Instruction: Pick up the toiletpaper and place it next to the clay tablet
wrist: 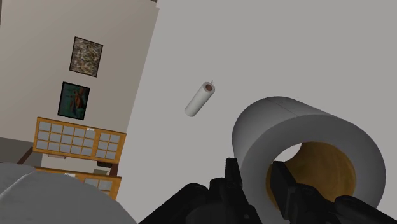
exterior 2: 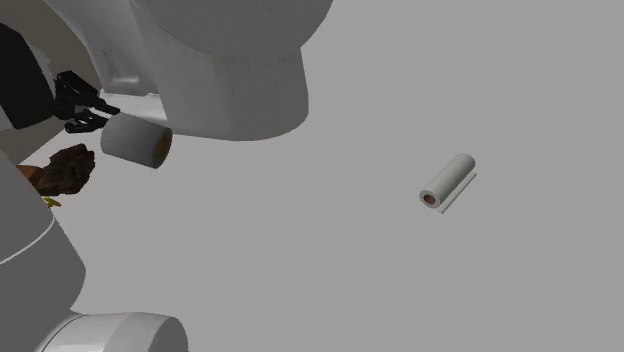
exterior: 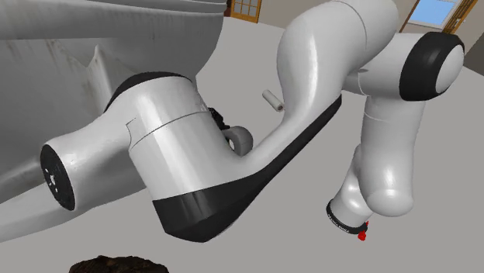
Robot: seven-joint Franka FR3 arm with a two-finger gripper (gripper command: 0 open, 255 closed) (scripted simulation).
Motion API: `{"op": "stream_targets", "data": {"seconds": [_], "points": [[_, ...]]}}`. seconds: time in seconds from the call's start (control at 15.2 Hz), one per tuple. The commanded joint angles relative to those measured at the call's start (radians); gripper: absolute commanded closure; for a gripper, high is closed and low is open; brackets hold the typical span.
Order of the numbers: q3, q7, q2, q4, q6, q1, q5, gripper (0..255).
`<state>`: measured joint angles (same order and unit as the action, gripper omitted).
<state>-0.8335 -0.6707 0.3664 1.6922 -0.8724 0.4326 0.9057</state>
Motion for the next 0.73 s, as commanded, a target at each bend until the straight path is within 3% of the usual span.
{"op": "stream_targets", "data": {"seconds": [0.0,0.2,0.26,0.66], "points": [[0.000,-0.041,0.067,-0.079,0.063,0.069,0.000,255],[0.011,-0.081,0.162,-0.210,0.147,0.177,0.009,255],[0.018,-0.095,0.212,-0.284,0.189,0.234,0.019,255],[0.025,-0.150,0.235,-0.237,0.140,0.224,-0.005,255]]}}
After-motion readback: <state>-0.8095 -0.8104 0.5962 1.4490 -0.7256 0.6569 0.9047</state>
